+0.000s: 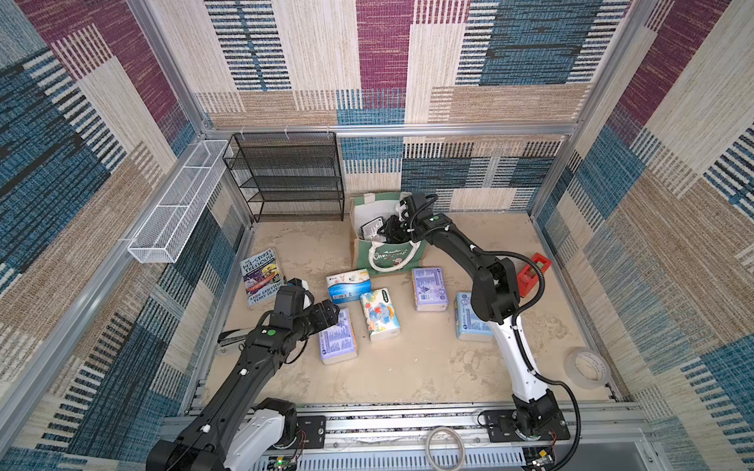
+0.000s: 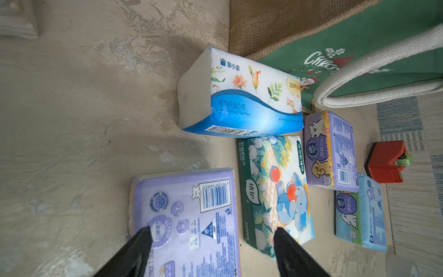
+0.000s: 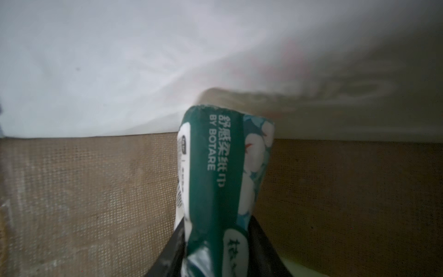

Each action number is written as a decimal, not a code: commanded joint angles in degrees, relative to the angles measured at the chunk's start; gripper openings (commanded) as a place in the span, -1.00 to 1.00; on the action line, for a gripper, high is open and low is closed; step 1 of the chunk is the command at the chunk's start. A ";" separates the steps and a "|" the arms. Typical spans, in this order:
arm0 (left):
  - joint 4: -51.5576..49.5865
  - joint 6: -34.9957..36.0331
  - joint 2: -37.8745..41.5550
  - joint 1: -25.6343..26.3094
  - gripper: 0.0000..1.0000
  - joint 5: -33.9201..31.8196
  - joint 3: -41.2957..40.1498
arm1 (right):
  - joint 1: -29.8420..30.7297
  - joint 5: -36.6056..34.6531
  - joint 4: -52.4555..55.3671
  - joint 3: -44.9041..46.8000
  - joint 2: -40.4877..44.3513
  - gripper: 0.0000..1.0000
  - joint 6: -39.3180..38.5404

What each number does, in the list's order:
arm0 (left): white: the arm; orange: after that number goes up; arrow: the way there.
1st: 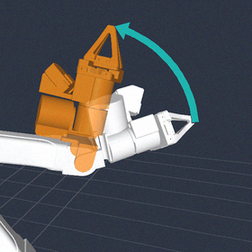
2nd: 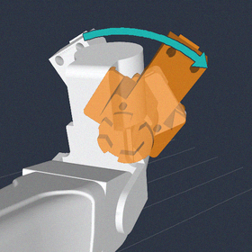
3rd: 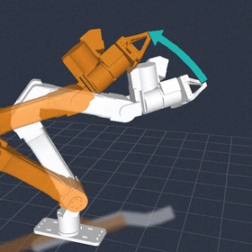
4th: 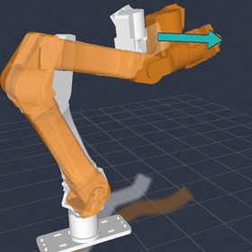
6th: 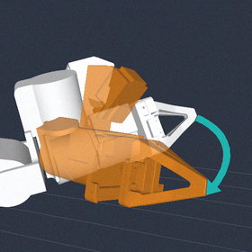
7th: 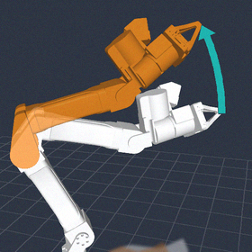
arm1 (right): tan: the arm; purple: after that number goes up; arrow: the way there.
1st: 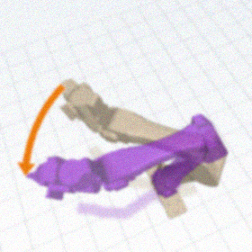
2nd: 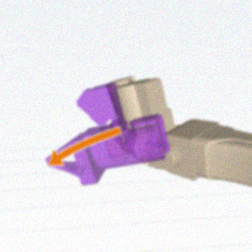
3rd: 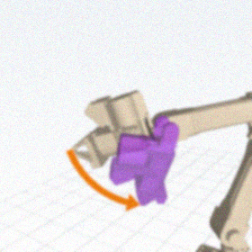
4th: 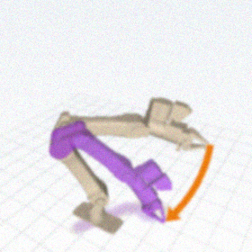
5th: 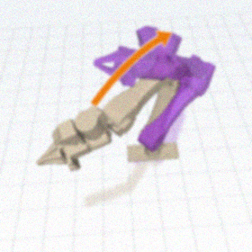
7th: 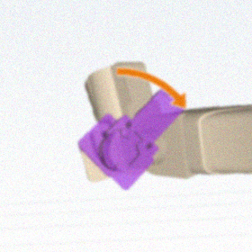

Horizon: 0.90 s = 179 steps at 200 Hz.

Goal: Put tissues into the canvas bag
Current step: Place the pack of facial tissues in the canvas bag.

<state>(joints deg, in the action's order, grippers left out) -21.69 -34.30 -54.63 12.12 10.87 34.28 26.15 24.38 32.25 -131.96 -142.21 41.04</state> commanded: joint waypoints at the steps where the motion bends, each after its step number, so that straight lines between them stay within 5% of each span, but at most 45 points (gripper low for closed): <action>1: -0.72 1.27 -0.21 -0.25 0.68 0.47 -0.10 | 0.20 -1.50 1.36 -0.40 -0.77 -0.17 -1.05; 113: -1.98 1.10 1.58 -2.15 0.70 0.46 -0.04 | 0.06 -0.58 -0.37 -3.36 -0.85 0.29 -2.10; 179: -1.24 -1.18 3.90 -2.89 0.71 2.80 -0.39 | -0.93 1.25 -1.00 -4.18 1.82 0.85 -2.64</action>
<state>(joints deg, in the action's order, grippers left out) -23.38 -34.50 -51.40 9.41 11.92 34.06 25.54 24.71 32.82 -135.70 -142.43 38.96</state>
